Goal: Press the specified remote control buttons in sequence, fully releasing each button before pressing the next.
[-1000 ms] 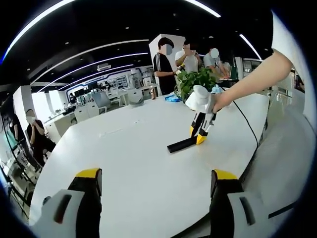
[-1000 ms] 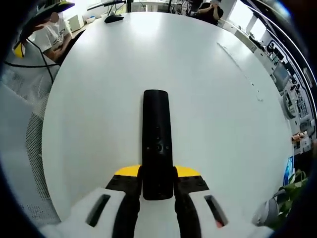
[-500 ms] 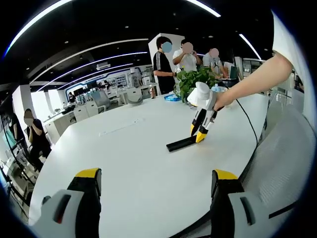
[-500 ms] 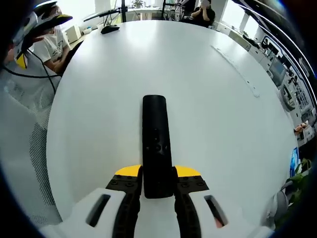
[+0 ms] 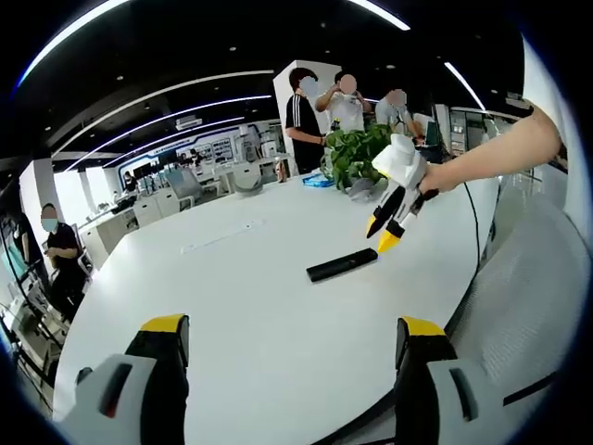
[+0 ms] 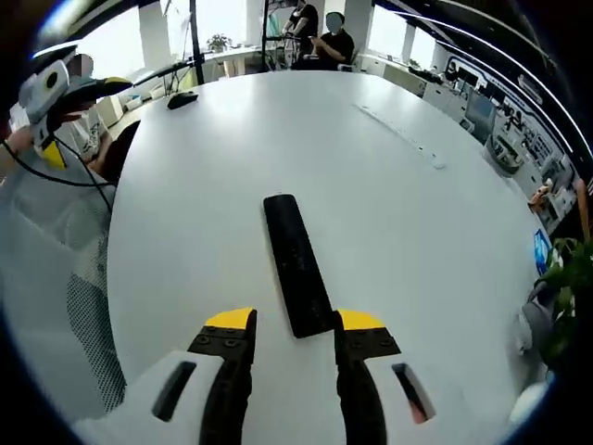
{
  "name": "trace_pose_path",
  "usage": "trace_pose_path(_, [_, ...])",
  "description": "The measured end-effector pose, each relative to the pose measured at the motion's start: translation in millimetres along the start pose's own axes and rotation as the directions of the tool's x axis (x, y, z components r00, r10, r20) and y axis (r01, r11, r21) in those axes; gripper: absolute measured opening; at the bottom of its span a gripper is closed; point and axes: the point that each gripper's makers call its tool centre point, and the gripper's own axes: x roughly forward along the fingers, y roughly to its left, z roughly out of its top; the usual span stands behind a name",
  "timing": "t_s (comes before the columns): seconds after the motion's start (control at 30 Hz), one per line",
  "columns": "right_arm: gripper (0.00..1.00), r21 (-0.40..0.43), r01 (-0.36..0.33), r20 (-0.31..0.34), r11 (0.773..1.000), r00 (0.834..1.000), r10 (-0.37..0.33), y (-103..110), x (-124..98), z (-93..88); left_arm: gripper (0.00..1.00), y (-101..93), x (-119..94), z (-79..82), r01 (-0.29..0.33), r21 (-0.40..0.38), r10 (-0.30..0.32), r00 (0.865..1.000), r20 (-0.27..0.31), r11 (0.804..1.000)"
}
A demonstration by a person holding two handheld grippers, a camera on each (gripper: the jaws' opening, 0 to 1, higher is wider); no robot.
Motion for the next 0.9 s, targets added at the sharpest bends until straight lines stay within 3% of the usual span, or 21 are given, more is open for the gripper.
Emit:
trace_pose_path(0.23, [0.43, 0.06, 0.071, 0.079, 0.996, 0.994, -0.075, 9.2, -30.4, 0.7, 0.91, -6.7, 1.5, -2.4, 0.032, 0.014, -0.032, 0.999, -0.015, 0.999])
trace_pose_path(0.4, [0.44, 0.103, 0.125, 0.141, 0.987, 0.98, -0.139, 19.3, -60.7, 0.7, 0.9, -8.6, 1.9, -2.7, 0.051, -0.004, -0.051, 0.999, -0.013, 0.999])
trace_pose_path(0.67, [0.44, 0.156, 0.194, 0.162, 0.969, 0.962, -0.219, 36.5, -94.8, -13.1, 0.92, -20.4, 2.5, -6.8, 0.102, -0.003, -0.102, 0.994, -0.042, 0.995])
trace_pose_path(0.9, [0.44, 0.204, 0.227, 0.186, 0.952, 0.946, -0.266, 53.2, -119.0, -22.8, 0.91, -21.1, 1.2, -6.3, 0.103, -0.008, -0.103, 0.994, -0.036, 0.995])
